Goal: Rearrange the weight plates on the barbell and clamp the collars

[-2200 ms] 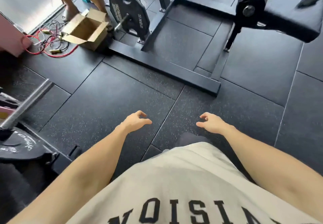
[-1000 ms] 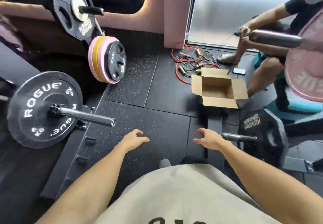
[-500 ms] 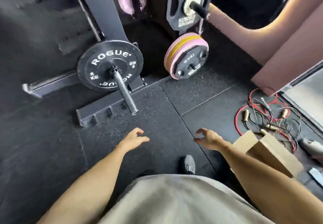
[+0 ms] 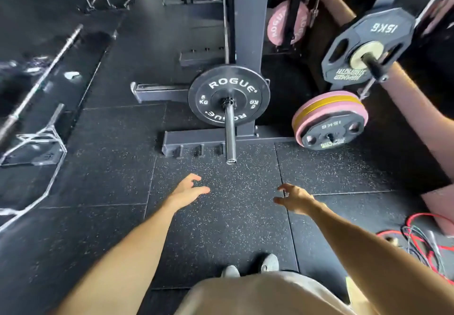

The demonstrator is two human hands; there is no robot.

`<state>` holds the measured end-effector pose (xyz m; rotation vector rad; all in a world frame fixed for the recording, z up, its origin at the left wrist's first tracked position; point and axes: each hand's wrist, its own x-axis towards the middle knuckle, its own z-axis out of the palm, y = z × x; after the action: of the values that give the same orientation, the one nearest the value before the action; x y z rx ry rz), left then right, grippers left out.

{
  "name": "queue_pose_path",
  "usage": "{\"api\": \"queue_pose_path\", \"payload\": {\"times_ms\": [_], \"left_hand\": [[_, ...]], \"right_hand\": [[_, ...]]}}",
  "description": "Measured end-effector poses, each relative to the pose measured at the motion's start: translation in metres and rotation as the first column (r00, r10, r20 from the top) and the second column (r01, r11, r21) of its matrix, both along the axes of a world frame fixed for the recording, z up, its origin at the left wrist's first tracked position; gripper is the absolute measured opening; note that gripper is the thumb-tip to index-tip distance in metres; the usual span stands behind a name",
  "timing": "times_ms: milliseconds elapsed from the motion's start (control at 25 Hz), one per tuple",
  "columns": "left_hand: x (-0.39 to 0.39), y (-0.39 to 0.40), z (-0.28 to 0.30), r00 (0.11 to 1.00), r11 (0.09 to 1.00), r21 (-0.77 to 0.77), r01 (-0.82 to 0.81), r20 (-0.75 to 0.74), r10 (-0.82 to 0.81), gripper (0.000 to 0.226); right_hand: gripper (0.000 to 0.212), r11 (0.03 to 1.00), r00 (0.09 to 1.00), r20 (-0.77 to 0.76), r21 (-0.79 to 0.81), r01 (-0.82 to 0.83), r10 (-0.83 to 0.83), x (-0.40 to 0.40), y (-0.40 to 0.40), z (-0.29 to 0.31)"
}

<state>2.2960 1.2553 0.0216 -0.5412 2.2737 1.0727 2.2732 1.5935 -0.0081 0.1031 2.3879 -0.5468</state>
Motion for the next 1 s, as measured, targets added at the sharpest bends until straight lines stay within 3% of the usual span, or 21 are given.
{"api": "queue_pose_path", "payload": {"times_ms": [440, 640, 760, 1000], "left_hand": [[-0.165, -0.029, 0.071, 0.965, 0.998, -0.051, -0.029, -0.262, 0.015, 0.058], [-0.291, -0.020, 0.076, 0.954, 0.991, -0.110, -0.076, -0.296, 0.041, 0.061], [-0.353, -0.020, 0.067, 0.948, 0.984, -0.147, -0.101, -0.315, 0.050, 0.058], [-0.432, -0.028, -0.011, 0.894, 0.970, -0.211, -0.117, -0.448, 0.010, 0.024]], "right_hand": [[0.054, 0.994, 0.935, -0.352, -0.109, -0.003, -0.036, -0.192, -0.022, 0.104], [0.052, 0.989, 0.929, -0.367, -0.146, -0.010, -0.045, -0.334, -0.023, 0.114], [0.048, 0.979, 0.932, -0.358, -0.204, -0.014, -0.061, -0.399, -0.033, 0.110], [0.045, 0.957, 0.882, -0.470, -0.260, -0.126, -0.012, -0.482, -0.066, 0.057]]}}
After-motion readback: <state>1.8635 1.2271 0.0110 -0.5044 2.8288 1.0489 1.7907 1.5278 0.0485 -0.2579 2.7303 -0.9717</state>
